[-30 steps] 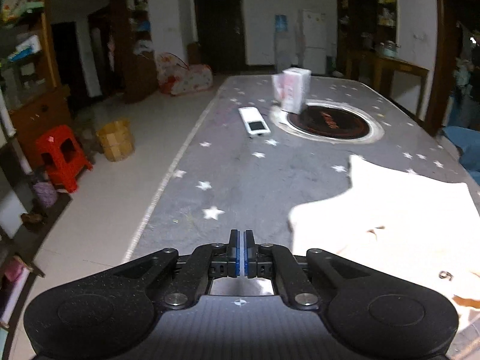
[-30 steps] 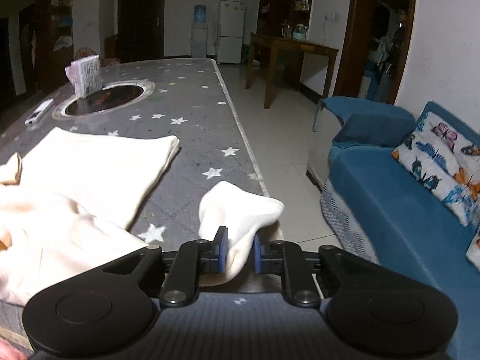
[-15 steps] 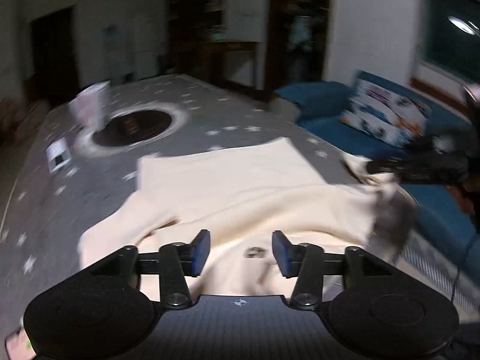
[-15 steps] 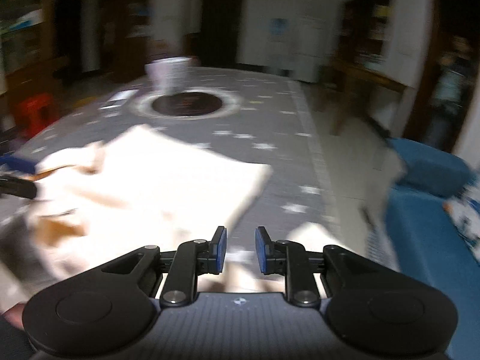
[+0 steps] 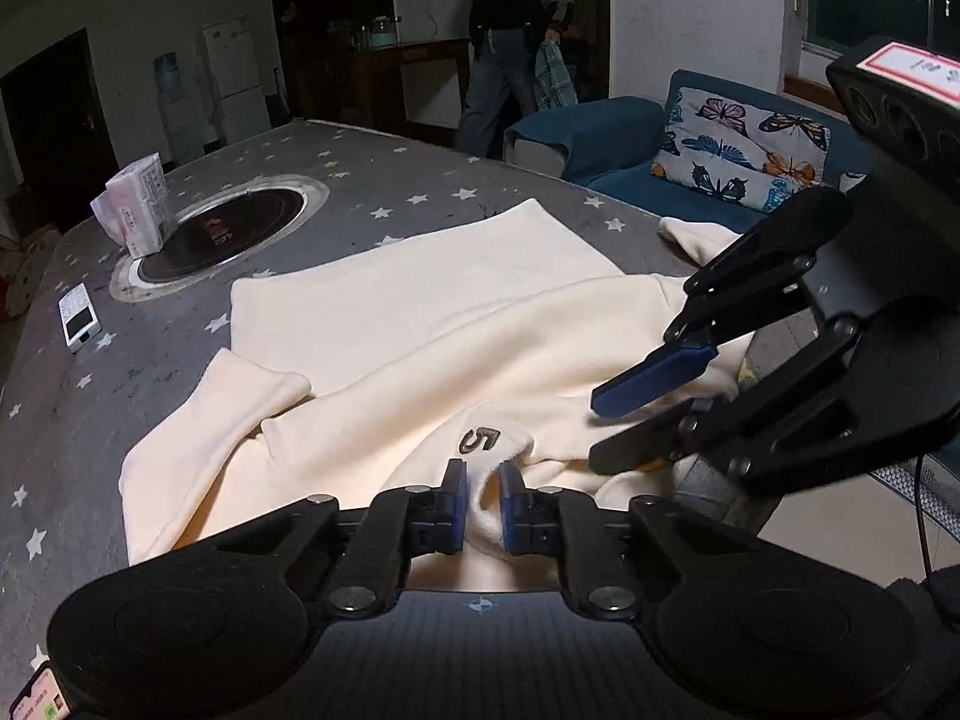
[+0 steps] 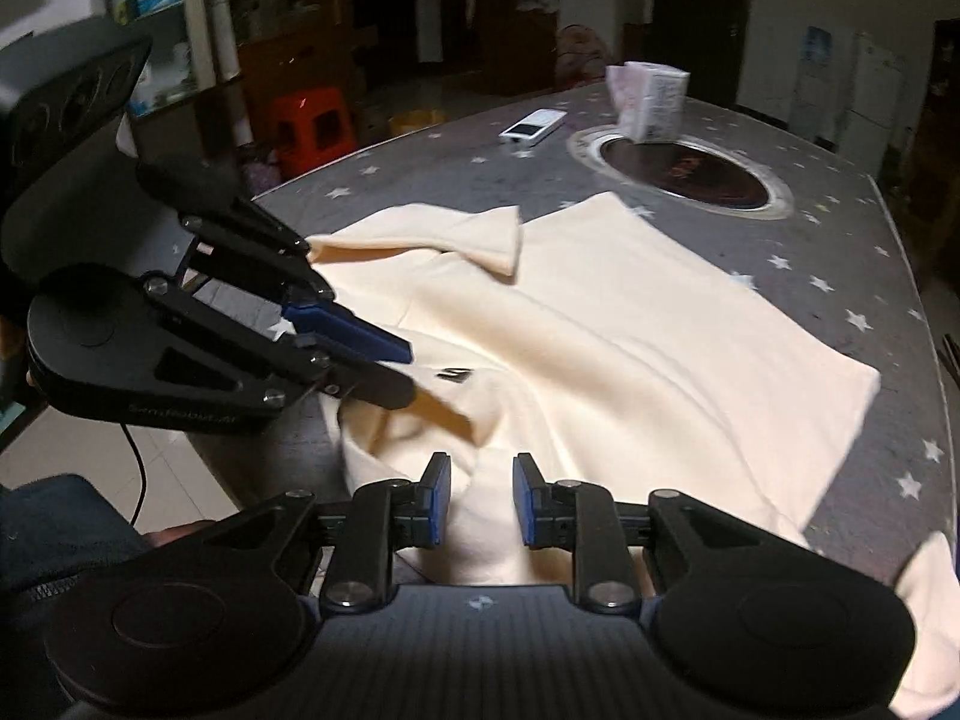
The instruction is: Fold clothes
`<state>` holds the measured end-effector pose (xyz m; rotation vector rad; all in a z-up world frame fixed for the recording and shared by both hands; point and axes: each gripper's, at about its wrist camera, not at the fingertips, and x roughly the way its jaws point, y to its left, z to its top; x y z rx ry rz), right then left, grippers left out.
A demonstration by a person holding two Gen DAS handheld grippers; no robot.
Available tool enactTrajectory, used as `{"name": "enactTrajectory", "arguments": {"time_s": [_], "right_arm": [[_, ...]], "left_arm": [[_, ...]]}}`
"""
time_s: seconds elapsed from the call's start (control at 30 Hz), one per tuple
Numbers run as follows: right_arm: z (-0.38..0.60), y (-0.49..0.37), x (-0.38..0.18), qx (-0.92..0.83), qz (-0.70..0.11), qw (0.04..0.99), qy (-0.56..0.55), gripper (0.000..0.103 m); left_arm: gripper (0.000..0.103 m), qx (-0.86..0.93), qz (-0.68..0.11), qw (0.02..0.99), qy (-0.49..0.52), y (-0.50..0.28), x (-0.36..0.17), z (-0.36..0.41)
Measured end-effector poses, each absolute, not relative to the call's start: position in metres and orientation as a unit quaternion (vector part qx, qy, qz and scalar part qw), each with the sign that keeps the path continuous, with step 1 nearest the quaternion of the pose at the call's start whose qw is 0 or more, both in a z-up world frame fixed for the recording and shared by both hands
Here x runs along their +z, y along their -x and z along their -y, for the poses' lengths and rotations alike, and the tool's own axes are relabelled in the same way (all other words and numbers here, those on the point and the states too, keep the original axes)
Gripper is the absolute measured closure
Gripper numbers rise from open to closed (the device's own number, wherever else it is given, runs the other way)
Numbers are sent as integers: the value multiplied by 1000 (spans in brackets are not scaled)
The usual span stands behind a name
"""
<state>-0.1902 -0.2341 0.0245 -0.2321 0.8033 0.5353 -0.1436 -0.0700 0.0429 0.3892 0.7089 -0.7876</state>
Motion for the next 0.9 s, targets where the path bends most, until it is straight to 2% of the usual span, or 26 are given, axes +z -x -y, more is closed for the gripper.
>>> {"name": "enactTrajectory", "arguments": {"time_s": [0.3, 0.47, 0.73, 0.9], "right_arm": [[228, 192, 14, 254, -408, 868, 123, 80], [229, 197, 11, 243, -412, 869, 129, 96], [234, 224, 30, 283, -402, 860, 134, 97], [224, 236, 14, 316, -430, 832, 151, 97]], "left_arm": [[94, -372, -335, 847, -179, 145, 44, 70], [96, -381, -321, 849, -174, 151, 50, 62], [98, -416, -308, 839, -169, 173, 62, 39], [98, -437, -334, 811, -197, 183, 48, 38]]}}
